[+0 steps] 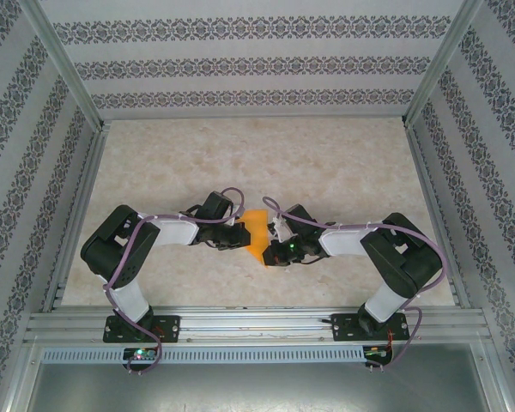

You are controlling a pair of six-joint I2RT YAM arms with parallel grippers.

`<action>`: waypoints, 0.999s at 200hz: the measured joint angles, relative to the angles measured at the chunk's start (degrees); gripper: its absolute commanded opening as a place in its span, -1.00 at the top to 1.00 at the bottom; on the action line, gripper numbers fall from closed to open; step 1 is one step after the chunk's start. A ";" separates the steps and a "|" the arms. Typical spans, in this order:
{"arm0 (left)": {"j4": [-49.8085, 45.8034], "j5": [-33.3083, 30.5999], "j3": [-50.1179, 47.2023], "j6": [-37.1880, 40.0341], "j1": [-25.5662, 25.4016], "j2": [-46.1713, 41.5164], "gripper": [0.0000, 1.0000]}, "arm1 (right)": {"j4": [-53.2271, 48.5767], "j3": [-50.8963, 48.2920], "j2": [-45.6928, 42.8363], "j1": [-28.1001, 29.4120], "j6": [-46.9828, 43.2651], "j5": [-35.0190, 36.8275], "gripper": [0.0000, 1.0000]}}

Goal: Fold a paper plane with a square sheet of paper (fold left side to right side)
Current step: Third fold the triangle at the center of the table.

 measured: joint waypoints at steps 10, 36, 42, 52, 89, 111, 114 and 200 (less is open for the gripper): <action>-0.24 -0.04 0.00 0.00 0.00 -0.28 0.80 | -0.04 0.04 0.07 0.00 0.11 -0.07 1.00; -1.38 -0.92 0.00 0.07 0.00 -2.84 0.80 | -0.17 0.15 0.17 0.00 0.33 -0.07 1.00; -1.57 -1.11 0.00 0.13 0.00 -3.78 0.80 | -0.26 0.20 0.22 0.00 0.37 -0.07 1.00; -1.64 -1.33 -0.09 0.20 0.00 -5.73 0.82 | -0.44 0.31 0.28 -0.02 0.61 -0.07 1.00; 0.31 -1.31 -4.00 -0.09 -0.48 -12.39 0.83 | -1.25 0.96 0.76 -0.02 0.98 -0.13 1.00; 2.08 -1.27 -6.58 -1.09 -2.71 -12.55 0.83 | -1.73 1.29 1.01 -0.02 1.16 -0.13 1.00; 2.27 -1.29 -6.82 -1.22 -3.15 -12.44 0.83 | -1.84 1.36 1.01 -0.02 1.18 -0.11 1.00; 12.50 -0.22 -7.10 -5.77 -6.78 -4.66 0.86 | -3.34 2.16 1.33 0.00 1.16 -0.04 1.00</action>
